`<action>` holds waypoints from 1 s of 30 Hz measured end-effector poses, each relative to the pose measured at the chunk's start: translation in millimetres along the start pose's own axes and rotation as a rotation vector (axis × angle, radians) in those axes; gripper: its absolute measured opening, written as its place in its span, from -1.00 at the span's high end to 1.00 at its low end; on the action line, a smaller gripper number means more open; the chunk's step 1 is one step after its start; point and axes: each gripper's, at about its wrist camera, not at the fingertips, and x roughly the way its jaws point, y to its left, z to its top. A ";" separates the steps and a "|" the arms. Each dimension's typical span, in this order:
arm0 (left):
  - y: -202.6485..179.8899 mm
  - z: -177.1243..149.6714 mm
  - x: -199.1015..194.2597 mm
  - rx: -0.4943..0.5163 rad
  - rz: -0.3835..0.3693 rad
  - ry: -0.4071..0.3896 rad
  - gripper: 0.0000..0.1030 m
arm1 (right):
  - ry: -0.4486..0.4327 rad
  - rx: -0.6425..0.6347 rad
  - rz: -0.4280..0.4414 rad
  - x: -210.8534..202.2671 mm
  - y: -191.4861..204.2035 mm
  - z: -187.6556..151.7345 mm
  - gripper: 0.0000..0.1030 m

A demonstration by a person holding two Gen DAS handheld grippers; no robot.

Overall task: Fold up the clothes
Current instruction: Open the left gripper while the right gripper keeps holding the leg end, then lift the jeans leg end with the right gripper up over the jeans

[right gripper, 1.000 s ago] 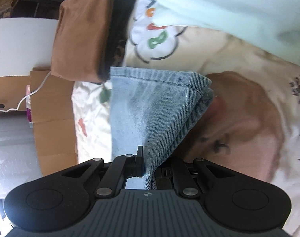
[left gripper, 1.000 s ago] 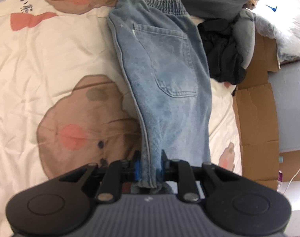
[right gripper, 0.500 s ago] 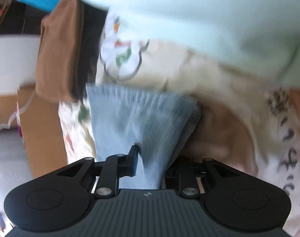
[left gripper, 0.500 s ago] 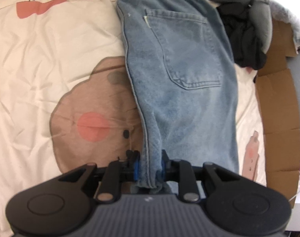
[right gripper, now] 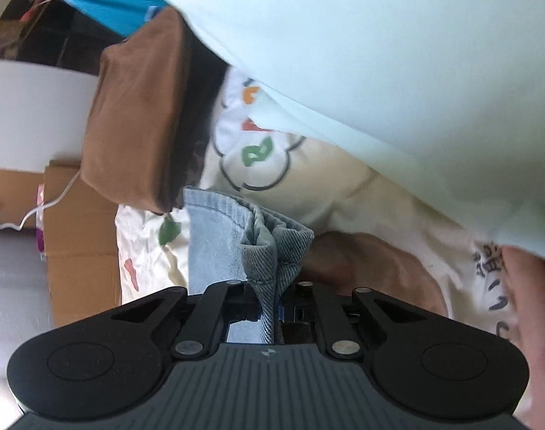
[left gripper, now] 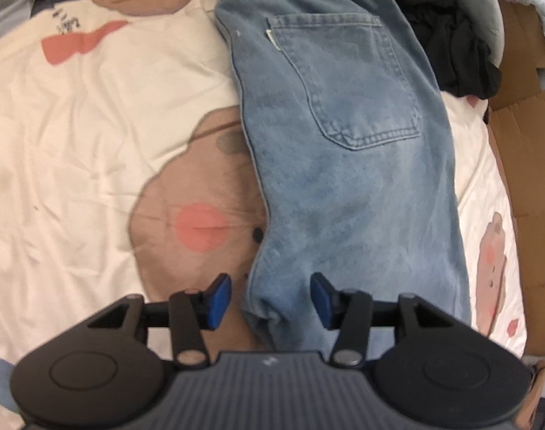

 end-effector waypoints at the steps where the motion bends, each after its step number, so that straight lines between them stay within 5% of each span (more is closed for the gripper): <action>1: 0.3 0.9 -2.3 0.007 0.007 -0.001 -0.04 | -0.003 -0.016 0.007 -3.8 3.3 1.1 0.87; 8: 0.7 5.4 -22.9 0.039 0.057 0.011 -0.05 | 0.076 -0.152 -0.021 6.5 3.3 11.2 0.86; 12: -6.5 6.7 -41.3 0.096 0.045 -0.004 -0.15 | 0.154 -0.331 -0.092 20.8 14.2 10.6 0.51; 15: -13.5 4.5 -52.6 0.151 0.030 -0.031 -0.24 | 0.226 -0.393 -0.065 31.0 23.9 14.5 0.21; 17: -15.4 2.0 -55.5 0.171 0.025 -0.037 -0.24 | 0.261 -0.441 -0.086 36.0 29.9 14.0 0.20; 20: -17.1 -3.7 -62.2 0.211 0.046 -0.078 -0.23 | 0.289 -0.455 -0.103 35.2 32.5 14.6 0.26; 23: -18.0 -9.4 -69.5 0.208 0.056 -0.101 -0.24 | 0.297 -0.426 -0.108 26.4 32.9 18.6 0.67; 27: -21.3 -14.4 -72.9 0.203 0.047 -0.089 -0.24 | 0.298 -0.454 -0.114 17.5 48.9 21.7 0.85; 30: -30.4 -20.1 -71.1 0.294 0.097 -0.078 -0.24 | 0.300 -0.470 -0.110 10.1 62.3 20.4 0.88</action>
